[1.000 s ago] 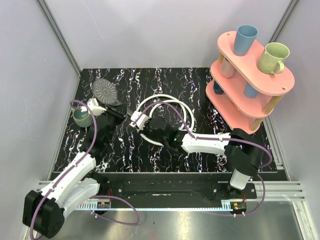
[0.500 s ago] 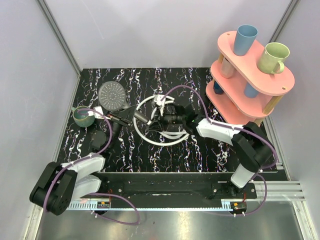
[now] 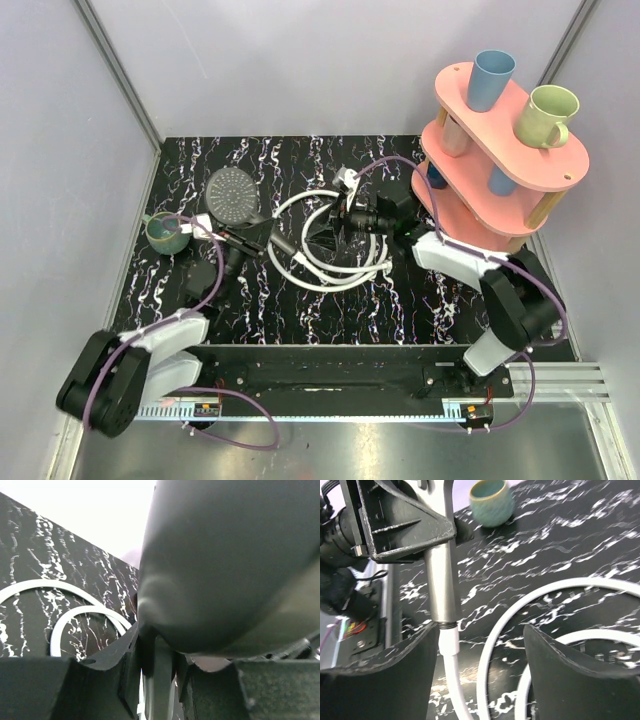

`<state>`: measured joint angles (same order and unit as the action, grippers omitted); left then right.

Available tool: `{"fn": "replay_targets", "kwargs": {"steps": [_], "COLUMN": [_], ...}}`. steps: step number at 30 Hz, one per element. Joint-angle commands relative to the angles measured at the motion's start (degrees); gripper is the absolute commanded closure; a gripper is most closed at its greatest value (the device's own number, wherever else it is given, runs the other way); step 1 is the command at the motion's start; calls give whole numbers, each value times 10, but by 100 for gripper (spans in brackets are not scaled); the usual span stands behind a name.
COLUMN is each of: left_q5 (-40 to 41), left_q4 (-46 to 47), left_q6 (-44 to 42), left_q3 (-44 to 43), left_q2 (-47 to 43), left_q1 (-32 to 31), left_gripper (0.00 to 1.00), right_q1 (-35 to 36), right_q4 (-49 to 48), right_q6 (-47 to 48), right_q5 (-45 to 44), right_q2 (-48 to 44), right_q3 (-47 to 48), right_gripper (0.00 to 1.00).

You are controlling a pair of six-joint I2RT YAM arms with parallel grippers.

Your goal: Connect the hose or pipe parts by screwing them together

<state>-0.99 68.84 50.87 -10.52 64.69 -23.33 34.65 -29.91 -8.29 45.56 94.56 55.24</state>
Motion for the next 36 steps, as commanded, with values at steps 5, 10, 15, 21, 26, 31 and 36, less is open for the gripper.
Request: {"fn": "replay_targets", "kwargs": {"steps": [5, 10, 15, 21, 26, 31, 36], "left_q5": [136, 205, 254, 263, 272, 275, 268], "left_q4": [-379, -567, -729, -815, -831, -843, -831], "left_q6": [12, 59, 92, 131, 157, 170, 174], "left_q3": [-155, -246, -323, -373, -367, -368, -342], "left_q2": [-141, -145, -135, -127, -132, -134, -152], "left_q1": [-7, -11, -12, -13, -14, -14, -14], "left_gripper": [100, 100, 100, 100, 100, 100, 100], "right_q1": [95, 155, 216, 252, 269, 285, 287], "right_q4": [152, 116, 97, 96, 81, 64, 29], "right_q6": [229, 270, 332, 391, 397, 420, 385], "right_q5": [-254, -346, -436, -526, -538, -585, -576], "right_q2": [-110, -108, -71, -4, 33, 63, 61], "right_q3": [-4, -6, 12, 58, 91, 109, 101], "right_gripper": [20, 19, 18, 19, 22, 33, 72]}}
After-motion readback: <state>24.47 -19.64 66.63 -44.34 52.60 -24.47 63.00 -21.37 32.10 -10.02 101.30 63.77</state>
